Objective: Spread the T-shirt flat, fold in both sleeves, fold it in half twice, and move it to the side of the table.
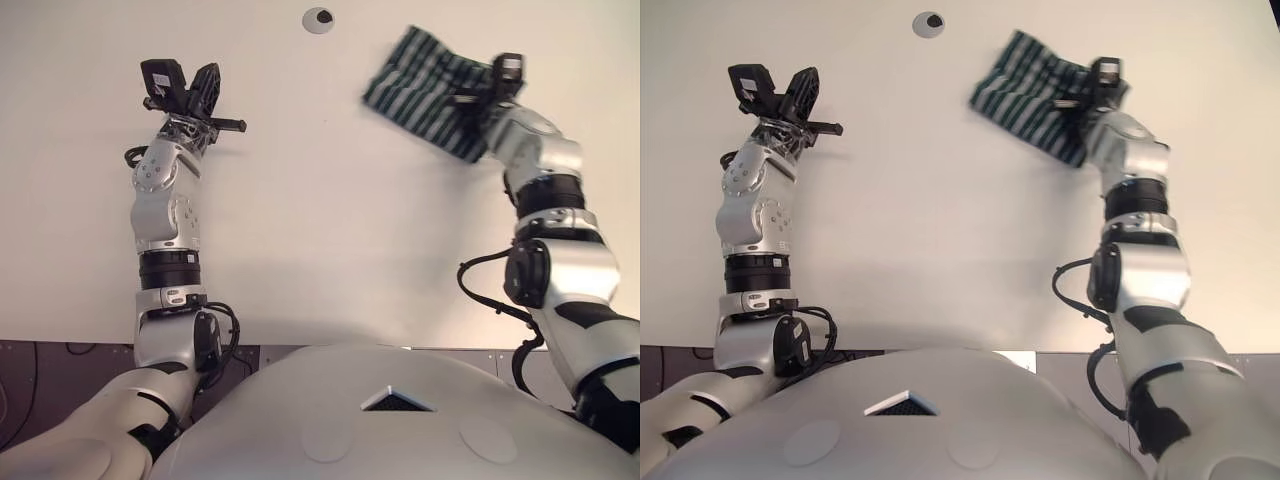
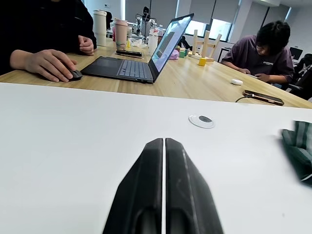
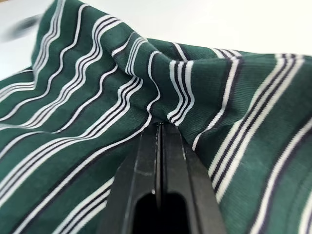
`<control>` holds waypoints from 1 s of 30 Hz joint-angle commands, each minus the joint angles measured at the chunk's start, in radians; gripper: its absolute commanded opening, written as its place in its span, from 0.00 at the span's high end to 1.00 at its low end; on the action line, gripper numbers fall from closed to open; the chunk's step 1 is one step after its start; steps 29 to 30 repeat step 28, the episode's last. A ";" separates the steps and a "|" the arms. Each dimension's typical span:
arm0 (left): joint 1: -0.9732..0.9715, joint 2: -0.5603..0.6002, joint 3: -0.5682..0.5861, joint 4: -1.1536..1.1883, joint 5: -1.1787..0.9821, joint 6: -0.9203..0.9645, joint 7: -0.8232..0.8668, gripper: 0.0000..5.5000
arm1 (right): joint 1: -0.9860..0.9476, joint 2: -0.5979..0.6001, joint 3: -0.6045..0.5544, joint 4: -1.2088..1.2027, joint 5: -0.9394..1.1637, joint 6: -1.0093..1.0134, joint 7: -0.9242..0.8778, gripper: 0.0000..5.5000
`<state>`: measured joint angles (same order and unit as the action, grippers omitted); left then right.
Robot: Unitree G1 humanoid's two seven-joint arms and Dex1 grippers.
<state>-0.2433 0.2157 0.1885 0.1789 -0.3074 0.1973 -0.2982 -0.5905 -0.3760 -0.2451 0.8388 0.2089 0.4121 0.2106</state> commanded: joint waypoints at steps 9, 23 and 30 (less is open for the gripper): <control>0.102 -0.060 0.005 -0.175 0.023 0.041 0.117 1.00 | 0.227 0.054 -0.013 -0.831 -0.041 0.272 -0.335 1.00; 0.154 -0.131 -0.079 -0.197 0.182 0.048 0.275 1.00 | 0.350 0.130 0.194 -0.919 -0.168 0.001 -0.235 1.00; 0.117 -0.108 -0.048 -0.159 0.160 0.065 0.253 1.00 | 0.410 0.203 0.200 -0.928 -0.179 -0.012 -0.281 1.00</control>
